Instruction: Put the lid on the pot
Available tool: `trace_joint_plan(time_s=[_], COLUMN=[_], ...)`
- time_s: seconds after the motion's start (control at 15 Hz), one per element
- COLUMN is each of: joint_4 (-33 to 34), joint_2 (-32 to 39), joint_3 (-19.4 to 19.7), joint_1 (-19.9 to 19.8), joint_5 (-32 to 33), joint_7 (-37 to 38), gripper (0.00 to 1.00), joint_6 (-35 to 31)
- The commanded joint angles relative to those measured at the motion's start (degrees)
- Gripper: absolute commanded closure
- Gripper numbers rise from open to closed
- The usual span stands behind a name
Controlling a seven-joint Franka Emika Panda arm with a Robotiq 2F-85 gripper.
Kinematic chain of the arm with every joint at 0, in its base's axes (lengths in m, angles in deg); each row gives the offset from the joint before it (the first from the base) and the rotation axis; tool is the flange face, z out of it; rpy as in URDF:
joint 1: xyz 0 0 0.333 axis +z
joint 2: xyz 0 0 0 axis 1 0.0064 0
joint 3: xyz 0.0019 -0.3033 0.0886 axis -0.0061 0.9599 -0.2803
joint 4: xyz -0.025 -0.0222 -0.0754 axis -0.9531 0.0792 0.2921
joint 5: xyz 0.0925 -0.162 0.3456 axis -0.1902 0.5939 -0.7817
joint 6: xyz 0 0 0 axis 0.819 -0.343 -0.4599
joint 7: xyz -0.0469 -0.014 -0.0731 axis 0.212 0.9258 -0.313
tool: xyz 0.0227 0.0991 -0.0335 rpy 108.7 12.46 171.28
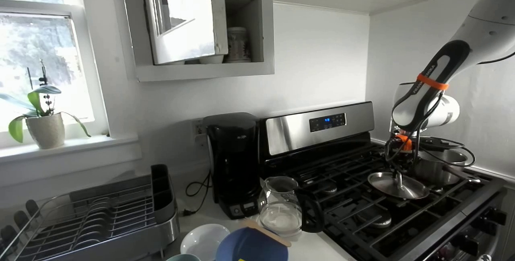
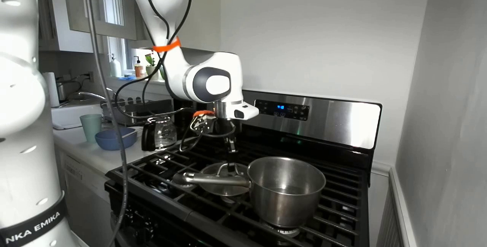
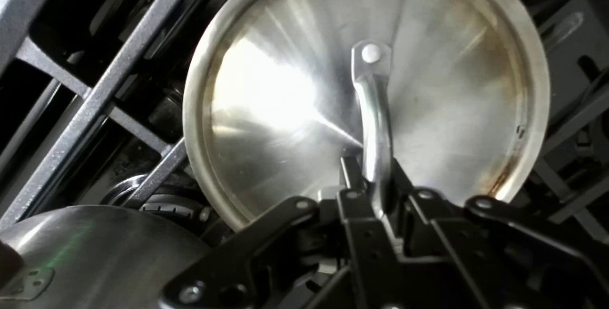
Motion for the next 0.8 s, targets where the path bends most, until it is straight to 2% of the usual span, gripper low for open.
trace_joint_plan(time_s=[0.0,0.47,0.73], joint_4=[-3.2,-4.7,-2.0], joint_2=[-8.3,-27.2,-32.4], joint_3=[1.0,0.8,2.0], joint_1=[1.4,-2.7,-7.8], joint_5=[-3.5,-5.6,-7.9], joint_7=[-2.2,-0.3,1.5], gripper=[0.96,0.96,0.96], joint_6=[3.8,19.0,24.2])
